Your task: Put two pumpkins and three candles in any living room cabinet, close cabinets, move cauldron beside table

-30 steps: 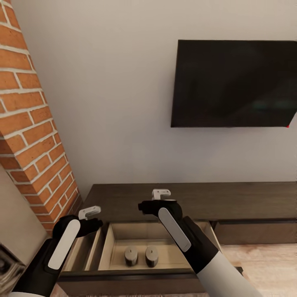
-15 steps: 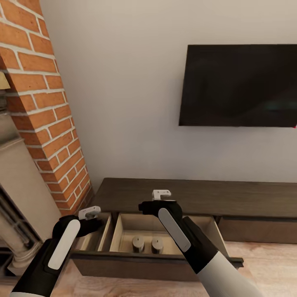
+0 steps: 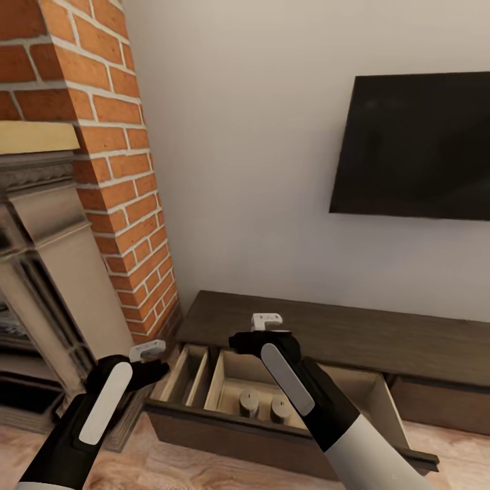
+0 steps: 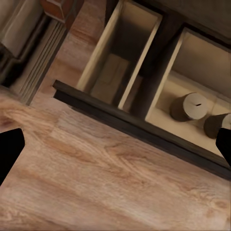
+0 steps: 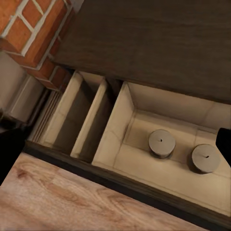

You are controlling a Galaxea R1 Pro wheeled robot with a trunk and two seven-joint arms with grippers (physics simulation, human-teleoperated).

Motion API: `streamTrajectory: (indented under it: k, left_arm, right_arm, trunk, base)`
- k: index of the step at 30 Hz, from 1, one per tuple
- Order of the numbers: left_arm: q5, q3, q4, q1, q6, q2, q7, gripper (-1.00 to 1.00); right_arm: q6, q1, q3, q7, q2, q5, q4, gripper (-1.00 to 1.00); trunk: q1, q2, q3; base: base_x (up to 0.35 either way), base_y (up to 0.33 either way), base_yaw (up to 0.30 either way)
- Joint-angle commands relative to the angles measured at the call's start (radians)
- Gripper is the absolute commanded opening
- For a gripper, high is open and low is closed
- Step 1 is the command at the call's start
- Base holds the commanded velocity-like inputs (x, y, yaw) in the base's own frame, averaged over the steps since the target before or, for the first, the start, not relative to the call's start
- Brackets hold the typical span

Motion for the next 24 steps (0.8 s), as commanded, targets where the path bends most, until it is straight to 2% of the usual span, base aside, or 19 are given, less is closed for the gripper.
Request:
streamTrajectory:
  k: [1, 13, 24]
  left_arm:
    - [0.009, -0.002, -0.001, -0.001, 0.001, 0.001, 0.010, 1.00]
    - [0.009, -0.003, -0.001, -0.001, 0.001, 0.001, 0.010, 1.00]
    - [0.009, -0.003, -0.001, -0.001, 0.001, 0.001, 0.010, 1.00]
  right_arm:
    - [0.001, -0.001, 0.001, -0.010, 0.000, -0.010, -0.001, 1.00]
    - [0.001, -0.001, 0.001, -0.011, 0.000, -0.010, 0.002, 1.00]
    - [0.001, -0.001, 0.001, -0.011, 0.000, -0.010, 0.002, 1.00]
  trunk:
    - [0.000, -0.001, -0.001]
    - [0.000, -0.001, 0.005]
    - [0.000, -0.001, 0.010]
  base:
    - [0.000, 0.000, 0.276]
    - [-0.004, 0.000, 0.276]
    - [-0.140, 0.056, 0.276]
